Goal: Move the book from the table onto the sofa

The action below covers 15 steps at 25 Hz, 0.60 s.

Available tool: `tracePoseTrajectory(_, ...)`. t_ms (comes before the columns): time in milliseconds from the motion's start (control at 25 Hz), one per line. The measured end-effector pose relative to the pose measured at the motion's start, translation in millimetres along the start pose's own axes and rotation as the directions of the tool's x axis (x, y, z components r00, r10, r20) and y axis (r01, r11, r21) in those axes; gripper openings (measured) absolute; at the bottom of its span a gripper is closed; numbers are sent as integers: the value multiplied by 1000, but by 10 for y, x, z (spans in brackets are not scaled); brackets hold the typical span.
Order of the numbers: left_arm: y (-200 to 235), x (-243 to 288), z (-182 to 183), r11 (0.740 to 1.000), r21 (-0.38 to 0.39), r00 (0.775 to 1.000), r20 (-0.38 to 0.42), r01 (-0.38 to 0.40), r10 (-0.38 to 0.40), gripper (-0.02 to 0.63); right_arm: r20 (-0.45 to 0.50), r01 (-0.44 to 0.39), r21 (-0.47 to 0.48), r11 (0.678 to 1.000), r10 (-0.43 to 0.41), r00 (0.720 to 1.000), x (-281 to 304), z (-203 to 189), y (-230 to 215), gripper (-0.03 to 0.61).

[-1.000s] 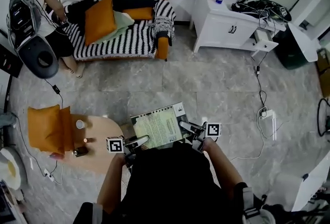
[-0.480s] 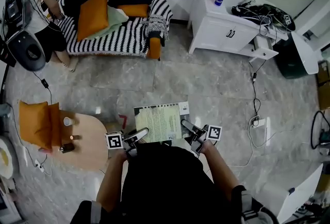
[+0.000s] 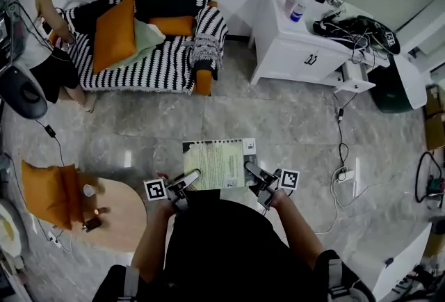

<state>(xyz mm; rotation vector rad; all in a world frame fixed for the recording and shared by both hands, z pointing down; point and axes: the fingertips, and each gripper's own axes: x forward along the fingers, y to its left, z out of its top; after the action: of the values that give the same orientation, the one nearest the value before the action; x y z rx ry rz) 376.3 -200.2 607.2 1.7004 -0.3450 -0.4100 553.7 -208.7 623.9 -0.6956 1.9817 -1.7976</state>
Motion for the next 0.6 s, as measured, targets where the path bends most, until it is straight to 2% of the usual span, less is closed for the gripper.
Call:
tracePoseTrajectory(200,6,272,612,999,28,998,-54,26,-24,169,11,-33,-85,996,34,999,447,548,216,178)
tracePoseTrajectory(320,-9,366,914,998,45,996,-81,33,-29,169,35,-51,-79,996,54,998,636,697,244,178)
tracePoseTrajectory(600,25,368,1179,999,32,998,-57,38,-36,169,52,-53,-46,998,55,997,859,796,175,178)
